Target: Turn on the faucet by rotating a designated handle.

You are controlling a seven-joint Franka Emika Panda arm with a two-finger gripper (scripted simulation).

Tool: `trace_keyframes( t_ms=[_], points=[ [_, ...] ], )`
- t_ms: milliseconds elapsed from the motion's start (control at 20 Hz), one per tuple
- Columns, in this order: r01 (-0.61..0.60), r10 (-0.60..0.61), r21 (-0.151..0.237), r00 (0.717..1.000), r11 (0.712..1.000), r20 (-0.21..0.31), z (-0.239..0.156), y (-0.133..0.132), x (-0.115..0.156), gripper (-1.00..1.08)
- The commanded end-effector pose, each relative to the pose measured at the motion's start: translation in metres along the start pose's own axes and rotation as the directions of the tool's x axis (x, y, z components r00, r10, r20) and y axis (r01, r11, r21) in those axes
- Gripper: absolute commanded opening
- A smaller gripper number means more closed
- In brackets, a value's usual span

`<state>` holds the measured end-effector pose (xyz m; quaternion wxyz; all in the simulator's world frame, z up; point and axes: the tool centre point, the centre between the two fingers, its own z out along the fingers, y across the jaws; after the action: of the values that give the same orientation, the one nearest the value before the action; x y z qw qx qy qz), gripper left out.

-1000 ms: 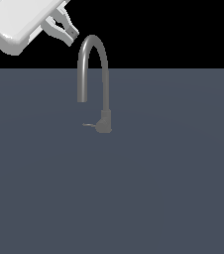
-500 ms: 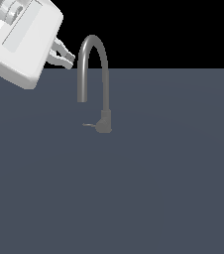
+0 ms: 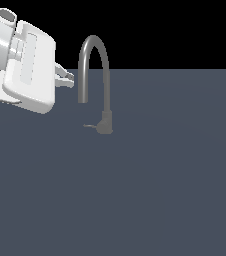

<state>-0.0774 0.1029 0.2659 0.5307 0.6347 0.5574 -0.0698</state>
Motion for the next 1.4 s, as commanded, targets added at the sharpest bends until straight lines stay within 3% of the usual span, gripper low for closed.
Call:
trace_keyframes(
  t_ms=[0, 300, 650, 1000, 1350],
  points=[
    [0.042, -0.041, -0.044, 0.999, 0.998, 0.005, 0.004, -0.003, 0.010, -1.00],
    [0.139, -0.136, -0.144, 0.990, 0.980, 0.027, 0.016, -0.010, 0.031, -1.00],
    [0.250, -0.242, -0.254, 0.968, 0.934, 0.065, 0.031, -0.019, 0.054, -1.00],
    [0.358, -0.339, -0.355, 0.934, 0.864, 0.116, 0.048, -0.029, 0.076, -1.00],
    [0.458, -0.425, -0.444, 0.887, 0.770, 0.179, 0.066, -0.039, 0.096, -1.00]
  ],
)
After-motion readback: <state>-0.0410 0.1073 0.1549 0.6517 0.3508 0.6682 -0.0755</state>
